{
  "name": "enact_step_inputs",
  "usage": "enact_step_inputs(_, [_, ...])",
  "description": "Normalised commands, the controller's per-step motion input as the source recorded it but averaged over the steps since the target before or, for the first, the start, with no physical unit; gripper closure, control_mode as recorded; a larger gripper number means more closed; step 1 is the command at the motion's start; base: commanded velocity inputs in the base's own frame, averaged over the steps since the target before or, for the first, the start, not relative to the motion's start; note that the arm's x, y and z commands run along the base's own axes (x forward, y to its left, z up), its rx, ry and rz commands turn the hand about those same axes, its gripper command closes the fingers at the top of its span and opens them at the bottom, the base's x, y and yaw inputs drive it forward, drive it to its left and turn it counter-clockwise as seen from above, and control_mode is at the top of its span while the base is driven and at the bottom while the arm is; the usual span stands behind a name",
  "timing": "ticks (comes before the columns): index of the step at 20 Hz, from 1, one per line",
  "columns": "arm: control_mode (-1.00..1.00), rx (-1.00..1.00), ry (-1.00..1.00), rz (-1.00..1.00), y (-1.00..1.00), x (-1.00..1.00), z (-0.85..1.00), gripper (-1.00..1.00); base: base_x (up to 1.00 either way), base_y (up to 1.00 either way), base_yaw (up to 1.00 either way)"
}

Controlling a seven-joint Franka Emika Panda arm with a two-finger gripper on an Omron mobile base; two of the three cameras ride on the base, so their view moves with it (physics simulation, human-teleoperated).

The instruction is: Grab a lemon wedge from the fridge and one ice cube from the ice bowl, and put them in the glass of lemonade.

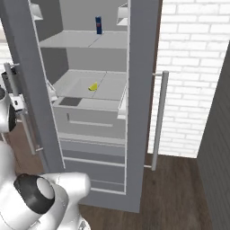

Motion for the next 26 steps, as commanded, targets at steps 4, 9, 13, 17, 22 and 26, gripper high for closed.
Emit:
enact_step_inputs(4, [-1.00,-0.09,-0.04,0.02,0.23,-0.70,0.36,-1.00,0.00,0.00,0.00])
enact_step_inputs(9, [-1.00,0.00,-0.22,0.01,-0.12,-0.81,0.54,-1.00,0.00,0.00,0.00])
enact_step_inputs(13, [-1.00,0.01,-0.18,-0.06,-0.49,-0.78,0.82,-1.00,0.00,0.00,0.00])
enact_step_inputs(17, [-1.00,0.05,-0.12,-0.15,-0.82,-0.54,0.69,-1.00,0.00,0.00,0.00])
enact_step_inputs(22, [-1.00,0.09,-0.05,-0.12,-0.91,-0.28,0.74,-1.00,0.00,0.00,0.00])
enact_step_inputs(26, [-1.00,0.14,0.00,0.00,-0.82,0.05,0.48,-1.00,0.00,0.00,0.00])
